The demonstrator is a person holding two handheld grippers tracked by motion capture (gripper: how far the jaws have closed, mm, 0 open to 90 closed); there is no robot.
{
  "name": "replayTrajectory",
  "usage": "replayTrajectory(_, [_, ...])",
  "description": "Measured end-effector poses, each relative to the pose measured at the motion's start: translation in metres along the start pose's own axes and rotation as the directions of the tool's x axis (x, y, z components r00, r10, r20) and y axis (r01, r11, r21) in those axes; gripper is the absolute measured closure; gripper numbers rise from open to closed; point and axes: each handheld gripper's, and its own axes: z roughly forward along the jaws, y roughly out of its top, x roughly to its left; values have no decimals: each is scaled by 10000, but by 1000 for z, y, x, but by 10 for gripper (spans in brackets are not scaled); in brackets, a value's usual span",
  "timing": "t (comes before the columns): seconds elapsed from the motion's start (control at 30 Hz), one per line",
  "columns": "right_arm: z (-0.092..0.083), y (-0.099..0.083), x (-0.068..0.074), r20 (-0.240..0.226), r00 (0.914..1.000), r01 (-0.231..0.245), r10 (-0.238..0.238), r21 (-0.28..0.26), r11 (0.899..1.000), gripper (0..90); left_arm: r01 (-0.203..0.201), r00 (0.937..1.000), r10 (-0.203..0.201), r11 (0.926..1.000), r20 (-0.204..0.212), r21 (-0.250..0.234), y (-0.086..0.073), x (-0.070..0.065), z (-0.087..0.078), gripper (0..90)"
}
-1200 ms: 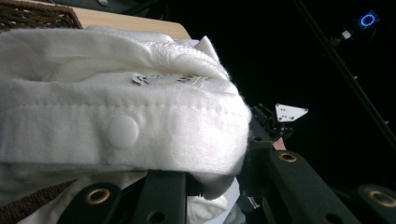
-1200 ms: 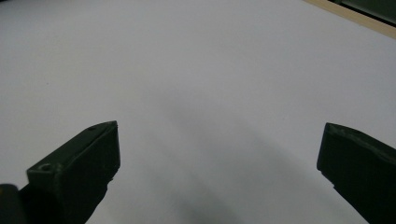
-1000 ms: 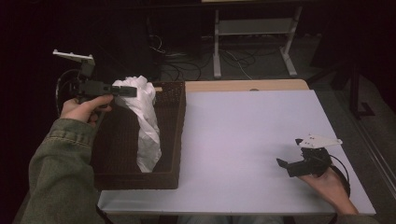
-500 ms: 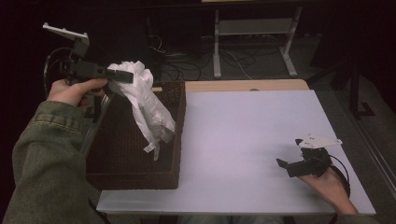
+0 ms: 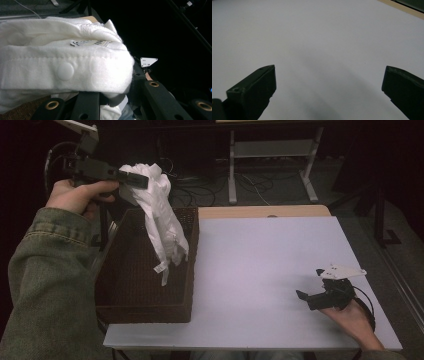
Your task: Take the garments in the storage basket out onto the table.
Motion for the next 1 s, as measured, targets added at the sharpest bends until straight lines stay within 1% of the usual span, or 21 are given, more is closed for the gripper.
replayTrajectory(0.07, [0, 0, 0, -2, 10000, 6, -6, 2, 10000, 0, -78, 9999, 78, 10000, -76, -11, 5, -5, 0, 736])
replayTrajectory(0.1, [0, 0, 0, -2, 10000, 4, -4, 1, 10000, 0, -55, 9999, 54, 10000, -89, -64, 7, -7, 1, 735])
replayTrajectory(0.23, [-1, 0, 0, 1, 10000, 16, -16, -32, 10000, 0, -170, 9998, 169, 9997, -41, -183, 15, -15, 3, 736])
replayTrajectory(0.27, [-1, 0, 0, 8, 10000, 15, -15, -44, 10000, 0, -170, 9998, 169, 9997, -41, -183, 15, -15, 3, 736])
replayTrajectory(0.3, [-1, 0, 0, 8, 10000, 15, -15, -44, 10000, 0, -242, 9997, 241, 9996, -57, -172, 17, -17, 3, 736])
replayTrajectory(0.33, [-1, 0, 0, 6, 10000, 8, -8, -34, 10000, 0, -287, 9996, 285, 9995, -87, -160, 22, -22, 4, 735])
replayTrajectory(0.37, [-1, 0, 0, 6, 10000, 8, -8, -34, 10000, 0, -287, 9996, 285, 9995, -87, -160, 22, -22, 4, 736])
replayTrajectory(0.43, [-1, 0, 0, -8, 10000, 15, -15, -37, 10000, 0, -506, 9987, 505, 9987, -91, -90, 28, -32, 8, 736])
replayTrajectory(0.47, [-1, 0, 0, -10, 10000, 25, -25, -43, 10000, 0, -506, 9987, 505, 9987, -91, -90, 28, -32, 8, 736])
replayTrajectory(0.5, [-1, 0, 0, 2, 10000, 17, -17, -42, 10000, 0, -711, 9975, 711, 9975, -57, -14, 33, -37, 11, 736])
replayTrajectory(0.53, [-1, 0, -1, -4, 10000, 24, -24, -62, 10000, 0, -769, 9970, 769, 9970, -57, 28, 35, -41, 13, 736])
replayTrajectory(0.57, [-1, 0, -1, -4, 10000, 24, -24, -62, 10000, 0, -769, 9970, 769, 9970, -57, 28, 35, -41, 13, 736])
replayTrajectory(0.63, [-2, 0, -1, -25, 10000, -62, 62, -93, 9999, 0, -907, 9959, 908, 9959, -27, 55, 39, -47, 17, 736])
replayTrajectory(0.67, [-2, 0, -1, -26, 10000, -71, 70, -104, 9999, 0, -949, 9955, 949, 9955, 24, 17, 42, -53, 22, 736])
replayTrajectory(0.73, [-2, 0, -2, -15, 10000, -87, 87, -128, 9999, 0, -1072, 9941, 1072, 9942, 171, -3, 45, -58, 28, 735])
replayTrajectory(0.8, [-2, 0, -2, -17, 10000, -93, 92, -129, 9999, 0, -1173, 9926, 1172, 9931, 312, 11, 48, -62, 35, 736])
replayTrajectory(0.83, [-2, 0, -2, -15, 10000, -86, 86, -136, 9999, 0, -1173, 9926, 1172, 9931, 312, 11, 48, -62, 35, 736])
replayTrajectory(0.87, [-2, 0, -2, -14, 10000, -87, 87, -140, 9999, 0, -1247, 9914, 1242, 9922, 409, 86, 51, -65, 43, 736])
replayTrajectory(0.9, [-3, 0, -2, -27, 10000, -84, 84, -133, 9999, 0, -1247, 9914, 1242, 9922, 409, 86, 51, -65, 43, 736])
replayTrajectory(1.0, [-3, 0, -2, -53, 9999, -96, 95, -126, 9999, 0, -1337, 9894, 1325, 9909, 596, 152, 54, -67, 56, 735])
